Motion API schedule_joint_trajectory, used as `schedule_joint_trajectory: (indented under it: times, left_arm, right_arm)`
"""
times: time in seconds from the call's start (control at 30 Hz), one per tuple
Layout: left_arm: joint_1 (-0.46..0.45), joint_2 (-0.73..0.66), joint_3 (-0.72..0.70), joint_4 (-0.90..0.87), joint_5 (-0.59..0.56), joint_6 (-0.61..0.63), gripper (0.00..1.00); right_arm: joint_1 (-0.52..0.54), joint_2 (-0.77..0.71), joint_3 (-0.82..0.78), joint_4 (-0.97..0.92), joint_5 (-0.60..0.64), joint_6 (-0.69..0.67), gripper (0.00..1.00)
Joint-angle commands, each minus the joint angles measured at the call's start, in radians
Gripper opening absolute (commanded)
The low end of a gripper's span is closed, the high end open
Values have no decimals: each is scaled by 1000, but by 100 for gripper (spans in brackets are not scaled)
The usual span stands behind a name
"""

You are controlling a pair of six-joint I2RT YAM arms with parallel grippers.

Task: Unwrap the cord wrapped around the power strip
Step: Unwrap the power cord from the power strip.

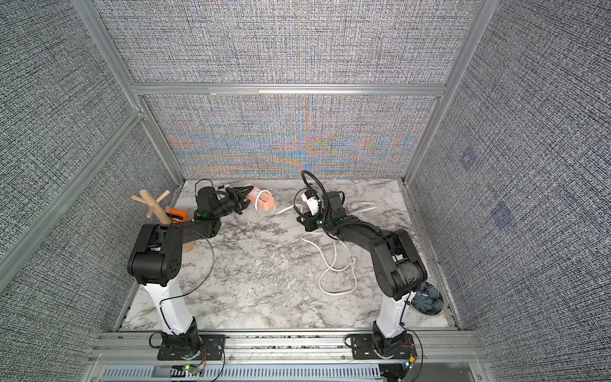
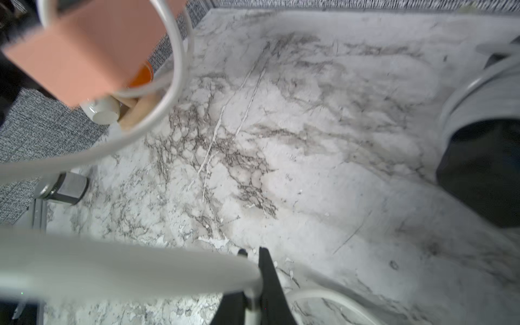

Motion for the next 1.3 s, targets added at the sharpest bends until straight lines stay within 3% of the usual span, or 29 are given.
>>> schedule_joint_trajectory:
  times: [0.0, 0.17, 0.37, 0.5, 0.63, 0.77, 0.97, 1.1, 1.27]
  left_arm:
    - [1, -18, -14, -61, 47, 150, 1]
    - [1, -8, 1, -196, -7, 274, 1]
    - [-14, 92, 46, -85, -130, 174, 1]
    - [-18, 147, 92, 5, -176, 84, 1]
    - [-18, 149, 161, -15, -167, 71, 1]
    - [1, 120, 193, -80, -132, 89, 1]
    - [108, 59, 148, -150, -85, 135, 1]
    - [156, 16, 87, -89, -90, 100, 1]
    - [141, 48, 90, -44, -87, 66, 1]
  right_arm:
    - [-32, -29, 60, -6, -25, 28, 0]
    - [-41, -120, 81, -24, -96, 6, 0]
    - [55, -195, 49, -176, -129, -161, 0]
    - [109, -204, -23, -186, -151, -191, 0]
    - [119, -167, -115, -102, -130, -129, 0]
    - [102, -113, -188, 14, -29, -35, 0]
    - [79, -52, -250, 66, 106, 50, 0]
    - [79, -19, -273, 71, 123, 63, 0]
    - [82, -12, -265, 56, 104, 66, 0]
